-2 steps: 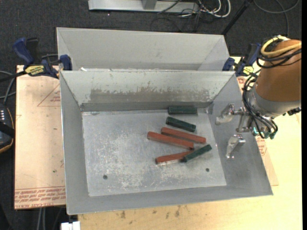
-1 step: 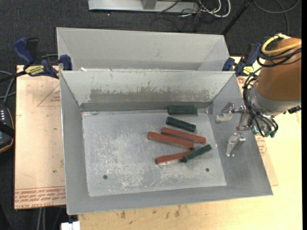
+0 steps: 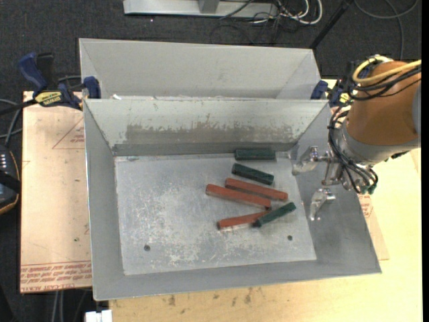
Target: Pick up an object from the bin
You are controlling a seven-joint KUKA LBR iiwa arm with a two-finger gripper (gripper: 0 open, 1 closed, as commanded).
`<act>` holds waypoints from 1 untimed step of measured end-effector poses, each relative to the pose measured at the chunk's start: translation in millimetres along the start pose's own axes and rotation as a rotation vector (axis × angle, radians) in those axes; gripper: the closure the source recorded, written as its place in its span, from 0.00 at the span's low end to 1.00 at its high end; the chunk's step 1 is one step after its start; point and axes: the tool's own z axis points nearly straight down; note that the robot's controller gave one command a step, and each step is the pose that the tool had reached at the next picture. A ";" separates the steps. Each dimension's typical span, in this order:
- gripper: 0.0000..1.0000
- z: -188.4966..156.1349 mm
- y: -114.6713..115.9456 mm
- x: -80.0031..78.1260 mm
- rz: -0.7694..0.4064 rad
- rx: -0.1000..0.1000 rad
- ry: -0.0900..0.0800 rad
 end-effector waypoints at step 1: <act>0.00 20.2 2.5 -2.8 -0.027 0.000 -0.001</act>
Offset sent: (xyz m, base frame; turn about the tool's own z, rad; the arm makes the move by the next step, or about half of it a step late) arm -0.0010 -0.0063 0.0046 -0.1446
